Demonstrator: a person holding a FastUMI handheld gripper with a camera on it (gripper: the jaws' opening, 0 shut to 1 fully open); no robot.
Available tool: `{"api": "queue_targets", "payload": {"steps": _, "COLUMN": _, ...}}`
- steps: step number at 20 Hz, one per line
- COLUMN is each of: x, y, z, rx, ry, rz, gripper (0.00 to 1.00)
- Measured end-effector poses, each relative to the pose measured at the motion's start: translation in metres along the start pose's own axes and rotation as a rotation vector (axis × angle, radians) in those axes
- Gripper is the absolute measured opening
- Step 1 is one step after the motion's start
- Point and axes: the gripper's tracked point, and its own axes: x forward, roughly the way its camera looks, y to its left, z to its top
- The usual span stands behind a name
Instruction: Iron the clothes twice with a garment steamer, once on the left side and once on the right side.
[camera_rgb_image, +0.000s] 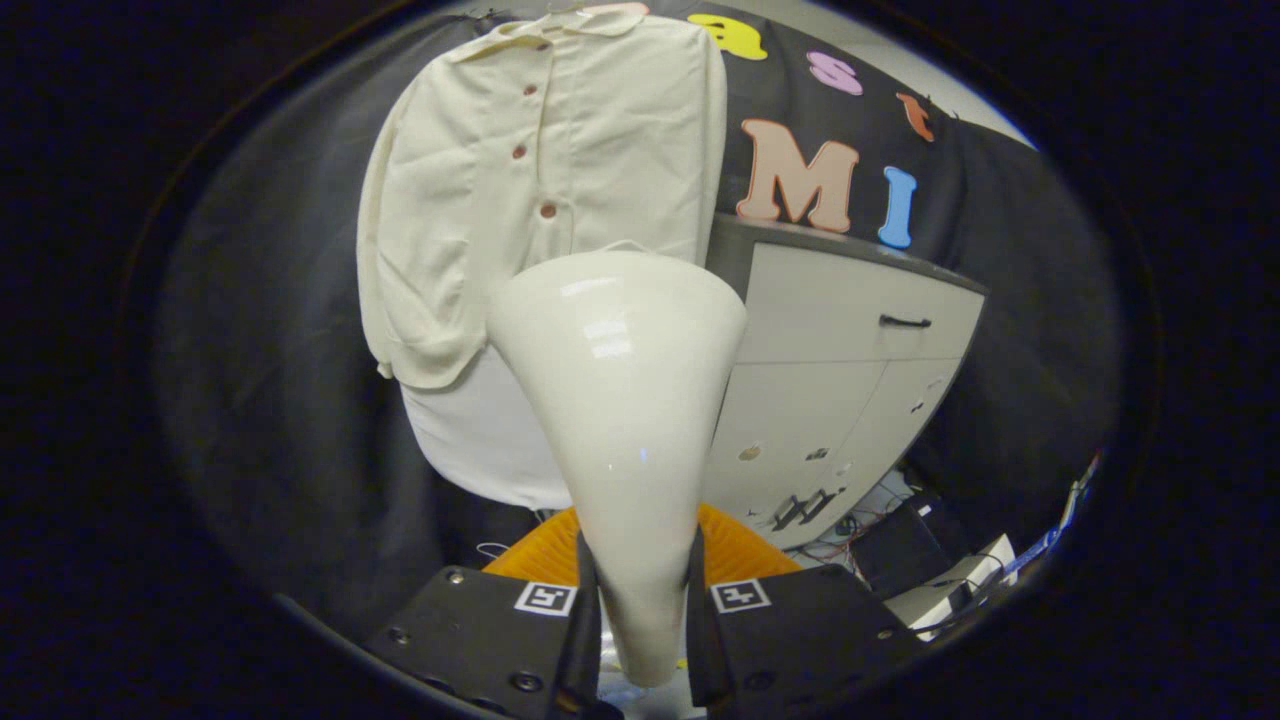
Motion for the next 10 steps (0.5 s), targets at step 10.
{"api": "queue_targets", "payload": {"steps": 10, "x": -0.107, "y": -0.035, "z": 0.108, "rx": -0.009, "ry": -0.288, "rz": 0.082, "gripper": 0.34}}
